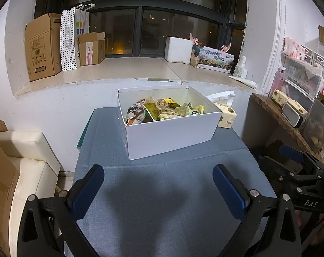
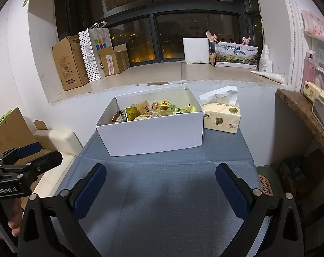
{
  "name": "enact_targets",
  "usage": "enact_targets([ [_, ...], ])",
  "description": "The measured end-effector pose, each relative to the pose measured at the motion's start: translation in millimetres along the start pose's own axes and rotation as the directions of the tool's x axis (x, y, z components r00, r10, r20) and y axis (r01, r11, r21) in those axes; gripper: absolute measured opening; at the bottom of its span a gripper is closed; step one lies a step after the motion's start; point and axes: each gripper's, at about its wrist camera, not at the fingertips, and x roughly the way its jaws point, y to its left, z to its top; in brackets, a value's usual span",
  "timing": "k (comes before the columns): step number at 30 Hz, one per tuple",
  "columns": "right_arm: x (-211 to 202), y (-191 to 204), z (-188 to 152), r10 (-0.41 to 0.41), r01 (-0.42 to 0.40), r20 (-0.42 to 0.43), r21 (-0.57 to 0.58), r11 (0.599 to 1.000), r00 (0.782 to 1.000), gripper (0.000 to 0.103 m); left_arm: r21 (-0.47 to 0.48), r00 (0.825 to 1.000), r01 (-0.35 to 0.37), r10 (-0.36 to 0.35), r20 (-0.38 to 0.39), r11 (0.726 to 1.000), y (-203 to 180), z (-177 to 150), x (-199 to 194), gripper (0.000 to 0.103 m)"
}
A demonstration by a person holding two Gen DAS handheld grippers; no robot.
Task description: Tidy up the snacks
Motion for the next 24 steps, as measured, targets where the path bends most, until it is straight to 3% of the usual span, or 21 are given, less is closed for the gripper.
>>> enact_targets([
  [24, 0.0, 3.1, -0.4, 0.01, -0.01, -0.008, -0.009, 1.0, 1.0, 0.103, 0.007, 1.0, 0.007, -0.007, -0.008, 1.0, -1.3, -2.0, 2.0, 0.103],
])
